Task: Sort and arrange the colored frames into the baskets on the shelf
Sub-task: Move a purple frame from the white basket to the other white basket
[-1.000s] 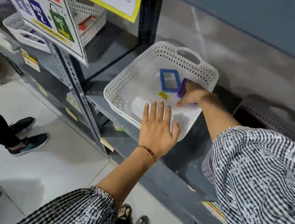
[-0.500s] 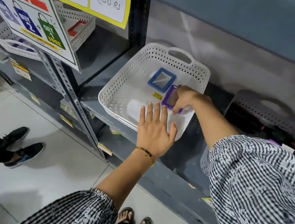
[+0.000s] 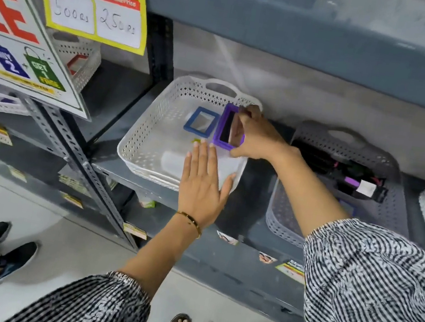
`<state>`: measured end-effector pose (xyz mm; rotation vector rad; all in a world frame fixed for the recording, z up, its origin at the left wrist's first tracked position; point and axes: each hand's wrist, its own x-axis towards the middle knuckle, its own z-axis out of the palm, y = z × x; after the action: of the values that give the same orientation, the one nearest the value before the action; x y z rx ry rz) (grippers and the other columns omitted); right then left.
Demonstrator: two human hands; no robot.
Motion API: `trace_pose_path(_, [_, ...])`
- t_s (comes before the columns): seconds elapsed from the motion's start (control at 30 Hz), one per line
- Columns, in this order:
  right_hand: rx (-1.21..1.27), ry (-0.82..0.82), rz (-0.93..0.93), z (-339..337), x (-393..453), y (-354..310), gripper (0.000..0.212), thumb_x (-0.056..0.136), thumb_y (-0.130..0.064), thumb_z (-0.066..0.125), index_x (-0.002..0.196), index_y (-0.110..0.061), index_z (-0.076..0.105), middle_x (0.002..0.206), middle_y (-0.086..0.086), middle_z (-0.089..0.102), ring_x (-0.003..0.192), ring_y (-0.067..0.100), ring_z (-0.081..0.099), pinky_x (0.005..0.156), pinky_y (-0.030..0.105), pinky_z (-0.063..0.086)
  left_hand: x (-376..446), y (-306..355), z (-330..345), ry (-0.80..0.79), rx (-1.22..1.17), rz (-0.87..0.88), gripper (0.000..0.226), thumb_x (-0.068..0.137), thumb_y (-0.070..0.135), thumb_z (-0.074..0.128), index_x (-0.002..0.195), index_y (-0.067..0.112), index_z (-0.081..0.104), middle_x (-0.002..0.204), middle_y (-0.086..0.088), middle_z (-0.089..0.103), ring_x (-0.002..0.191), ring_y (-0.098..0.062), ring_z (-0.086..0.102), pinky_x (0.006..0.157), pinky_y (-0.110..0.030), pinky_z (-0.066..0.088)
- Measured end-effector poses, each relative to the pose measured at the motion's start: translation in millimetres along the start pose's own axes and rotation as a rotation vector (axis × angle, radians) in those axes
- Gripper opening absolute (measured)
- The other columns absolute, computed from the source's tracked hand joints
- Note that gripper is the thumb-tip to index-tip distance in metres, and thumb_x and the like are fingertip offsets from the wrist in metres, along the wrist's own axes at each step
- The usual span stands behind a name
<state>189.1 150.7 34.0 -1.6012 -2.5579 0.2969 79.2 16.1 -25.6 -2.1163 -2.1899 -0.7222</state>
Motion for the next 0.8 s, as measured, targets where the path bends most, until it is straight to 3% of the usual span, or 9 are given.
trace_pose_path(0.17, [0.065, 0.091, 0.068, -32.3, -57.6, 34.0, 0.099, 0.052, -0.038, 0.083, 0.135, -0.012, 0.037, 0.137, 0.012, 0.037, 0.124, 0.031, 0.043, 0.100, 0.037, 0.045, -13.0, 42.7, -7.0, 0.012, -0.130, 0.120, 0.070, 0.095, 0.042, 0.041, 0.144, -0.002, 0.017, 0.153, -0.023, 0.017, 0.143, -0.036, 0.013, 0.116, -0.040, 0.004])
trace_pose_path(0.37, [0.084, 0.128, 0.287, -64.2, -157.7, 107.0, 0.098, 0.054, -0.033, 0.085, 0.137, -0.010, 0.040, 0.142, 0.015, 0.040, 0.130, 0.030, 0.041, 0.106, 0.034, 0.040, -35.5, 136.8, -0.7, 0.015, -0.262, 0.288, 0.070, 0.092, 0.046, 0.025, 0.141, -0.003, 0.026, 0.150, -0.023, 0.027, 0.140, -0.037, 0.021, 0.115, -0.043, 0.014])
trace_pose_path(0.53, [0.117, 0.136, 0.462, -82.2, -252.7, 187.2, 0.110, 0.053, -0.030, 0.089, 0.142, -0.006, 0.031, 0.140, 0.019, 0.037, 0.131, 0.028, 0.039, 0.111, 0.029, 0.034, -57.0, 214.5, 20.5, -0.053, -0.300, 0.422, 0.063, 0.094, 0.039, 0.040, 0.139, -0.004, 0.030, 0.149, -0.024, 0.030, 0.139, -0.039, 0.022, 0.115, -0.049, 0.020])
trace_pose_path(0.67, [0.141, 0.123, 0.513, -91.9, -311.4, 246.1, 0.117, 0.051, -0.033, 0.089, 0.145, -0.003, 0.026, 0.132, 0.014, 0.042, 0.122, 0.025, 0.043, 0.109, 0.032, 0.037, -72.6, 272.6, 38.6, -0.044, -0.277, 0.424, 0.062, 0.090, 0.036, 0.043, 0.136, -0.006, 0.037, 0.143, -0.025, 0.039, 0.135, -0.043, 0.031, 0.111, -0.052, 0.025])
trace_pose_path(0.8, [0.184, 0.110, 0.526, -95.7, -347.7, 296.8, 0.111, 0.051, -0.032, 0.089, 0.142, -0.006, 0.032, 0.128, 0.014, 0.047, 0.119, 0.024, 0.044, 0.105, 0.032, 0.040, -85.1, 316.0, 63.2, -0.085, -0.251, 0.394, 0.062, 0.096, 0.038, 0.041, 0.140, -0.003, 0.030, 0.149, -0.023, 0.031, 0.140, -0.038, 0.023, 0.116, -0.047, 0.018])
